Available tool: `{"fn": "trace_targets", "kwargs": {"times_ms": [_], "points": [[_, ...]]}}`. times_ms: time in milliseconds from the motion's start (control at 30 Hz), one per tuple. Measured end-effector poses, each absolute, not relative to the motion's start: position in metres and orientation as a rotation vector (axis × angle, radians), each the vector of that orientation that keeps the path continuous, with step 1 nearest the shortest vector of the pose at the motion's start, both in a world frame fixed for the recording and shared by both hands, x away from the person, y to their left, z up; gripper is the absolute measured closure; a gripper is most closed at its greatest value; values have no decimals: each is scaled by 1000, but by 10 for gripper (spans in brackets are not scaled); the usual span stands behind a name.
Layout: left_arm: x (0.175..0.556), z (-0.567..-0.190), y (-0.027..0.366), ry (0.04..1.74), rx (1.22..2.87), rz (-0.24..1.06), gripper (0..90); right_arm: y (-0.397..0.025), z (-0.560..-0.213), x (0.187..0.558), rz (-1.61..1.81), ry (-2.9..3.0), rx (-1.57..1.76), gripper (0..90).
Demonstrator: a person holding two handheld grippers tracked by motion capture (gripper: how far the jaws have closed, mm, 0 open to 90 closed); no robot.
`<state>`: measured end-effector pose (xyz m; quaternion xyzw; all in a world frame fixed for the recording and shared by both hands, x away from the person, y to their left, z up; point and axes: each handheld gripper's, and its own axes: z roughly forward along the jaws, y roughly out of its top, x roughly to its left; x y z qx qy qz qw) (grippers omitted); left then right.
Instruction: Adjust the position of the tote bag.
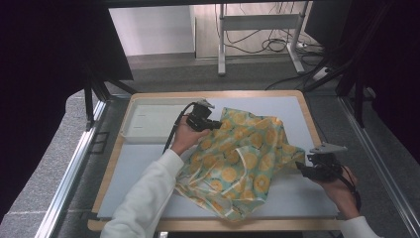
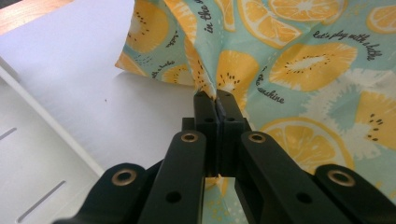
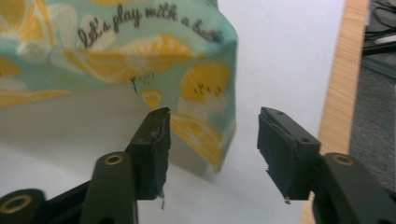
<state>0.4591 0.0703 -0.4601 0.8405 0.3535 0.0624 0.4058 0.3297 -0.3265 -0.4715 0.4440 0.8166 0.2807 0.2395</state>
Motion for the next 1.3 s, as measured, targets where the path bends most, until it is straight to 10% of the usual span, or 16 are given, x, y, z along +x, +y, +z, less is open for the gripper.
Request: {"fn": "trace_targets", "kwargs": {"times_ms": [300,1300], "points": [[450,-458,78,873,2112,137,900,-320,-480,352,761,2320,1226,879],[413,-452,109,865,2030,73,900,-325,-453,397,709,2301,1250,891]]}}
